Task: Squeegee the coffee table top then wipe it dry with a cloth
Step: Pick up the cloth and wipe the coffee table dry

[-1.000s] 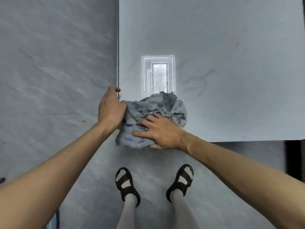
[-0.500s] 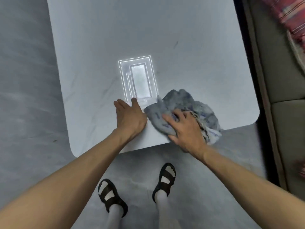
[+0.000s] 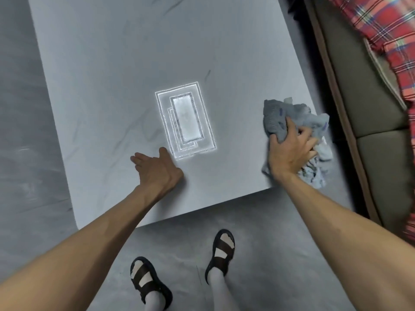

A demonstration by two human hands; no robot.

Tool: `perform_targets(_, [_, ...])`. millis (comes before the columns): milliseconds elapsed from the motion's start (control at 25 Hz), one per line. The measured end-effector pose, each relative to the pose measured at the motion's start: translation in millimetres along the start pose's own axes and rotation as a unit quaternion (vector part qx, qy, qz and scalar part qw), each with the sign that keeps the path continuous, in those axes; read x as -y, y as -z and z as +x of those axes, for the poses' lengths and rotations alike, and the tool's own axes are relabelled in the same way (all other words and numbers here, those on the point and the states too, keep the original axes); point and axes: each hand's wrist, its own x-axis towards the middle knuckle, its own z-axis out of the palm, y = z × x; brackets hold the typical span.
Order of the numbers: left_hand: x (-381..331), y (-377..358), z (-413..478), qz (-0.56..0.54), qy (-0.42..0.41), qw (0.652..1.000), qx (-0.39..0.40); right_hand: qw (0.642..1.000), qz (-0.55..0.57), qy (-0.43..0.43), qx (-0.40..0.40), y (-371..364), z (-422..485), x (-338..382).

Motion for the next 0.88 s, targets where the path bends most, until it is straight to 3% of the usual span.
perform_targets(80, [3,0,0,-0.008,-0.006,1.000,0.003,0.999,0.027,0.018,0.017,-6,-27,29])
perform_targets(120, [5,0,-1,-0.012,-0.009,1.000,0.004,0.994,0.019,0.098,0.033,-10,-46,37])
perform_targets(240, [10,1,-2,-0.003,-0.031,0.999,0.014,0.911,-0.065,0.397,0.091,-10,-74,30])
perform_targets(320, [11,1,-2,-0.003,-0.037,0.999,0.015,0.866,-0.082,0.481,0.108,-3,-53,8])
perform_targets(360, [10,1,-3,0.000,-0.039,0.999,0.013,0.860,-0.088,0.490,0.112,1,-42,-1])
perform_targets(520, [8,-3,-7,0.010,-0.035,0.999,0.001,0.882,-0.129,0.425,0.157,2,-34,-1])
perform_targets(680, [5,-2,-10,0.021,-0.022,1.000,0.001,0.928,-0.070,0.349,0.109,10,-22,-40])
perform_targets(800, [4,-3,-8,0.019,-0.008,1.000,0.005,0.992,-0.057,0.107,0.025,8,-14,-59])
perform_targets(880, [5,-5,-7,0.022,-0.009,1.000,0.010,0.998,-0.051,-0.041,-0.011,-2,-8,-24])
